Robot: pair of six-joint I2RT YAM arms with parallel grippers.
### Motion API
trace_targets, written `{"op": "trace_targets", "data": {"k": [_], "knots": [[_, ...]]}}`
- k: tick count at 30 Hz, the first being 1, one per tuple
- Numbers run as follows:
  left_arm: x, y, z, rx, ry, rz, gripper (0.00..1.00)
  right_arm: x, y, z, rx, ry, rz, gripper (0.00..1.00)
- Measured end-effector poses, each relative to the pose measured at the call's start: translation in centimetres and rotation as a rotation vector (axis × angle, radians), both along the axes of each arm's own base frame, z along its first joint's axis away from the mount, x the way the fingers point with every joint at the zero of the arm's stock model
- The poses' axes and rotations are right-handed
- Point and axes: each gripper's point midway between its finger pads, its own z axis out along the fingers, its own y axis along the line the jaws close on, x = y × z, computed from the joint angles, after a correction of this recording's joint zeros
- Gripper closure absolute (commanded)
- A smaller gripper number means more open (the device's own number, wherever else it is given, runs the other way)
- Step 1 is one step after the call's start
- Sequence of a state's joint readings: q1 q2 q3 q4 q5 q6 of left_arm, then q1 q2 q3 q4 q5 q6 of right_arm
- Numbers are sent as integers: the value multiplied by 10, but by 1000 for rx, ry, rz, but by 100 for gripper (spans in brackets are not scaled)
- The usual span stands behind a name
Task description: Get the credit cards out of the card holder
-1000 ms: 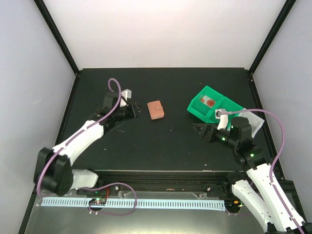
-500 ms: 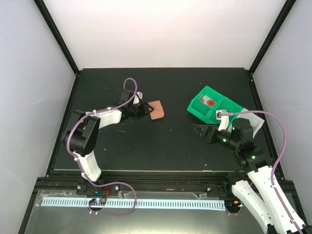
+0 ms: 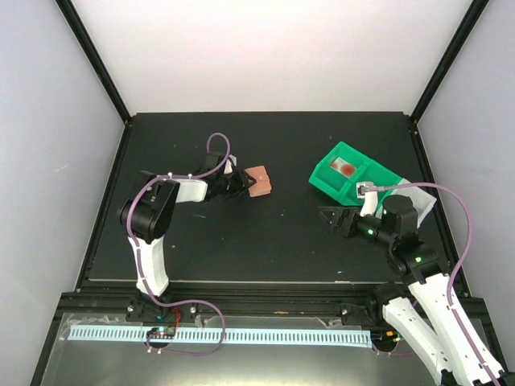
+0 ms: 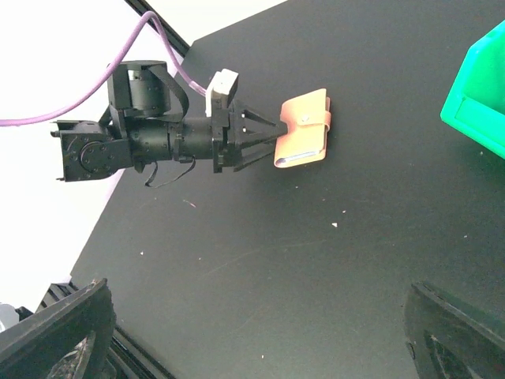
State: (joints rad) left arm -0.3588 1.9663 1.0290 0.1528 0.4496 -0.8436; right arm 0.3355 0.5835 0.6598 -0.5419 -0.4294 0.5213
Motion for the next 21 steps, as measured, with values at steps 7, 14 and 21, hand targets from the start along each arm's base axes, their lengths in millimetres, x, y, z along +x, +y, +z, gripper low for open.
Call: {"op": "trace_targets", "data": {"k": [7, 14, 21], "knots": [[11, -3, -4, -3, -7, 10, 74, 0, -1, -3, -11, 7, -1, 0], [14, 3, -8, 32, -21, 30, 98, 3, -8, -17, -64, 41, -35, 0], [4, 5, -2, 31, -40, 6, 99, 2, -11, -16, -70, 36, -49, 3]]}}
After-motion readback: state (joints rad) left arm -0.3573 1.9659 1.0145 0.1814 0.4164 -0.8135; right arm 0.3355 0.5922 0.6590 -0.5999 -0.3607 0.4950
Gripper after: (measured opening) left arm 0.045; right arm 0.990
